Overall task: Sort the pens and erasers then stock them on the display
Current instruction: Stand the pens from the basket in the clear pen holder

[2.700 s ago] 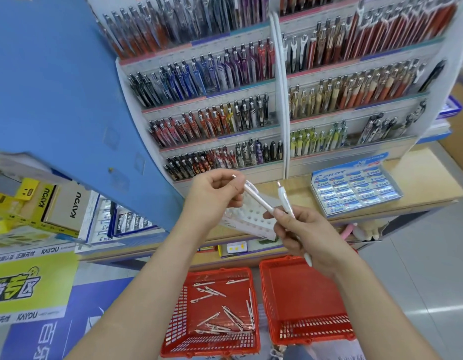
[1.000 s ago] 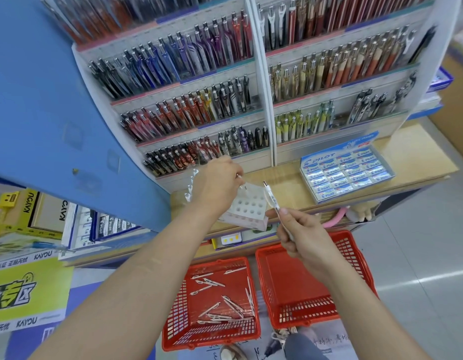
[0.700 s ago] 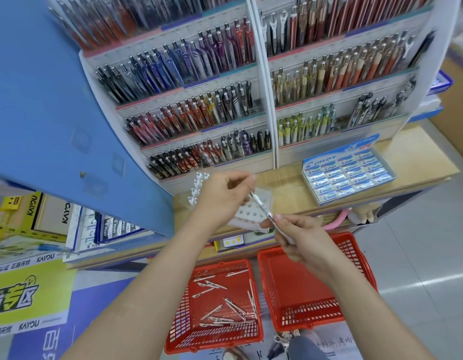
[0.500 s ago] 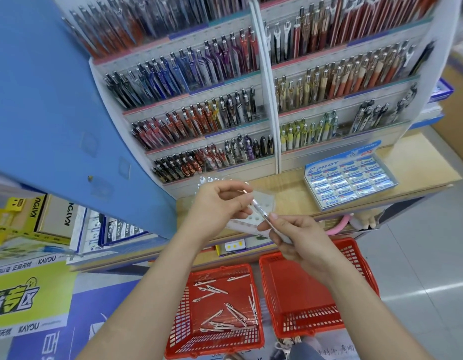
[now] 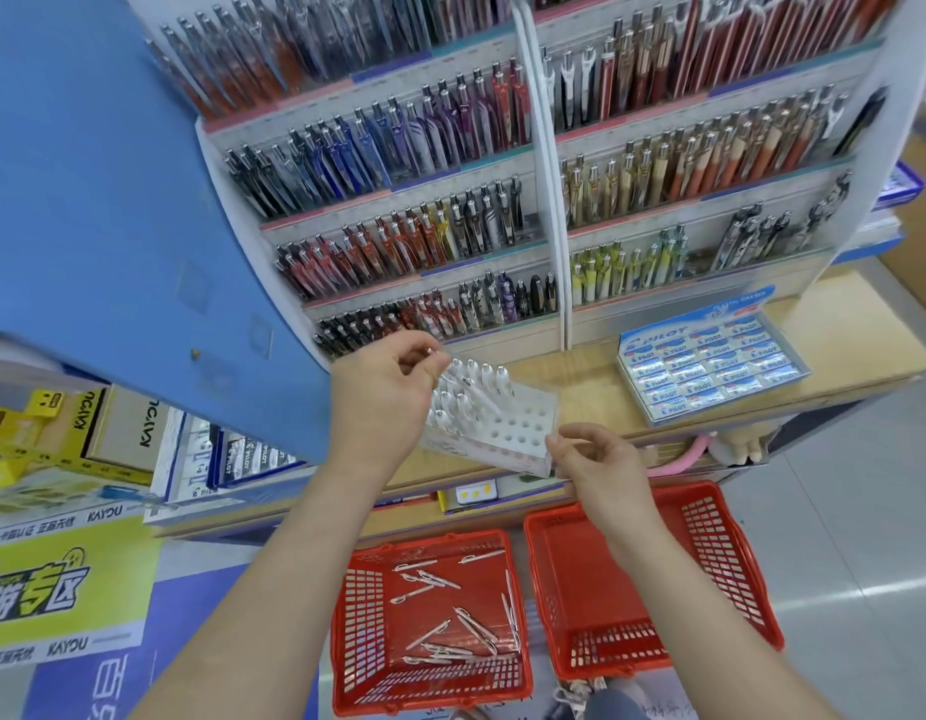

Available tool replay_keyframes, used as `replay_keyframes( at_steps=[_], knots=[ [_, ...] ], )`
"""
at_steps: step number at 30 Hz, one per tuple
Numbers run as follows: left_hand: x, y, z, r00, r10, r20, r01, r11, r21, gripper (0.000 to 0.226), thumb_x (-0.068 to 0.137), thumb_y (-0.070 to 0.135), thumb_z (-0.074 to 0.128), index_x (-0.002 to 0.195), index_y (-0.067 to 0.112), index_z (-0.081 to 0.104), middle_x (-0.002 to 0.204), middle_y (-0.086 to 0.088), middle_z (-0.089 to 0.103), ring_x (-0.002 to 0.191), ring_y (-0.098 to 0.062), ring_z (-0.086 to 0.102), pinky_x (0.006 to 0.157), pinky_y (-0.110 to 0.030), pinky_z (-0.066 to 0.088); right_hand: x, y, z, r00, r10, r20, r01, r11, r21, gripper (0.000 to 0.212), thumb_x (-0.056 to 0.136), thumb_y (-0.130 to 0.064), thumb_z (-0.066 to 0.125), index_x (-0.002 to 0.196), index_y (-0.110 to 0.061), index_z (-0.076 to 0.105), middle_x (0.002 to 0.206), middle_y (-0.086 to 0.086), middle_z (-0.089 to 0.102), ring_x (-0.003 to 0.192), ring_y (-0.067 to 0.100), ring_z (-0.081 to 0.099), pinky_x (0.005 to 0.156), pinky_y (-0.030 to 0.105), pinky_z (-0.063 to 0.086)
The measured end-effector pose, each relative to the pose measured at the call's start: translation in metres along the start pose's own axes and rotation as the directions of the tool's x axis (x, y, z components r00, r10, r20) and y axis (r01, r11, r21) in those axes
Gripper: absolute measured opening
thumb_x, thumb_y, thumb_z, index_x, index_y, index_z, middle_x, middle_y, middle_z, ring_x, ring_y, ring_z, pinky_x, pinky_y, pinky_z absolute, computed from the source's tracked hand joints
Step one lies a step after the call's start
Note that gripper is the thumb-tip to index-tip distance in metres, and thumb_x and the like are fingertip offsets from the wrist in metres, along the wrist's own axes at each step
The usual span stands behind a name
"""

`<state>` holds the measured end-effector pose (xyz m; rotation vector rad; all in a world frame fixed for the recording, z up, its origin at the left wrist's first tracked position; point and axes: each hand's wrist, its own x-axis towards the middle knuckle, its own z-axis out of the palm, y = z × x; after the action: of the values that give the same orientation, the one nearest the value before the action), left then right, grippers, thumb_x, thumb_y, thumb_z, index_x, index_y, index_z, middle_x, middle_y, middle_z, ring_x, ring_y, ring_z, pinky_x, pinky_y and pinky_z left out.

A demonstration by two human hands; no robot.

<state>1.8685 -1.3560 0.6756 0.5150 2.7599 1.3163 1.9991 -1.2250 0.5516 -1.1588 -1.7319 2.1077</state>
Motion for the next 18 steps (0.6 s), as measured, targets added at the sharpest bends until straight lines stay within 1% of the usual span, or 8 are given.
replay_keyframes(
  at_steps=[3, 6, 10, 14, 16, 18],
  knots=[
    [-0.001, -0.006, 0.011, 0.998, 0.06, 0.019, -0.06, 0.997, 0.054, 0.001, 0.081, 0.018, 0.071, 0.08, 0.018, 0.073, 0.065, 0.007, 0.067, 0.066, -0.017, 0.064, 0.068, -0.042, 0.055, 0.003, 0.003, 0.007, 1.0, 0.007, -0.007, -0.007, 1.0, -0.021, 0.022, 0.081, -0.025, 0.074, 0.098, -0.017, 0.064, 0.071, 0.0, 0.056, 0.061, 0.013, 0.05, 0.062, 0.03, 0.044],
    [-0.001, -0.014, 0.021, 0.995, 0.088, 0.042, -0.092, 0.992, 0.091, 0.005, 0.081, 0.019, 0.071, 0.082, 0.014, 0.073, 0.069, 0.002, 0.069, 0.069, -0.018, 0.064, 0.069, -0.041, 0.053, 0.004, 0.004, 0.01, 1.0, 0.012, -0.016, -0.013, 1.0, -0.002, 0.025, 0.081, -0.025, 0.074, 0.101, -0.017, 0.062, 0.073, 0.0, 0.057, 0.062, 0.013, 0.051, 0.062, 0.028, 0.043],
    [-0.002, -0.022, 0.032, 0.991, 0.122, 0.063, -0.132, 0.973, 0.191, 0.005, 0.082, 0.022, 0.07, 0.082, 0.017, 0.072, 0.073, 0.004, 0.067, 0.071, -0.016, 0.06, 0.069, -0.039, 0.051, 0.005, 0.006, 0.011, 1.0, 0.017, -0.026, -0.017, 1.0, 0.009, 0.028, 0.082, -0.027, 0.073, 0.106, -0.016, 0.063, 0.08, 0.004, 0.061, 0.068, 0.014, 0.056, 0.068, 0.028, 0.048],
    [-0.002, -0.029, 0.04, 0.985, 0.133, 0.106, -0.158, 0.947, 0.281, 0.006, 0.081, 0.023, 0.07, 0.082, 0.017, 0.072, 0.077, 0.002, 0.063, 0.074, -0.016, 0.056, 0.07, -0.037, 0.048, 0.005, 0.008, 0.01, 0.999, 0.03, -0.032, -0.029, 0.999, 0.03, 0.029, 0.081, -0.026, 0.074, 0.106, -0.014, 0.065, 0.08, 0.001, 0.059, 0.073, 0.015, 0.058, 0.078, 0.035, 0.052],
    [-0.002, -0.03, 0.043, 0.984, 0.134, 0.117, -0.164, 0.937, 0.308, 0.008, 0.081, 0.024, 0.07, 0.082, 0.017, 0.072, 0.078, 0.003, 0.059, 0.072, -0.015, 0.054, 0.07, -0.034, 0.046, 0.006, 0.009, 0.01, 0.999, 0.034, -0.032, -0.032, 0.999, 0.035, 0.027, 0.081, -0.026, 0.074, 0.105, -0.015, 0.065, 0.082, 0.002, 0.06, 0.077, 0.016, 0.06, 0.082, 0.037, 0.053],
    [0.0, -0.031, 0.045, 0.984, 0.128, 0.125, -0.164, 0.924, 0.346, 0.009, 0.082, 0.027, 0.069, 0.083, 0.018, 0.072, 0.078, 0.006, 0.053, 0.071, -0.014, 0.053, 0.068, -0.031, 0.044, 0.005, 0.008, 0.011, 0.999, 0.028, -0.037, -0.026, 0.999, 0.036, 0.028, 0.082, -0.024, 0.074, 0.106, -0.013, 0.066, 0.084, 0.003, 0.062, 0.079, 0.017, 0.061, 0.082, 0.037, 0.053]
  ],
)
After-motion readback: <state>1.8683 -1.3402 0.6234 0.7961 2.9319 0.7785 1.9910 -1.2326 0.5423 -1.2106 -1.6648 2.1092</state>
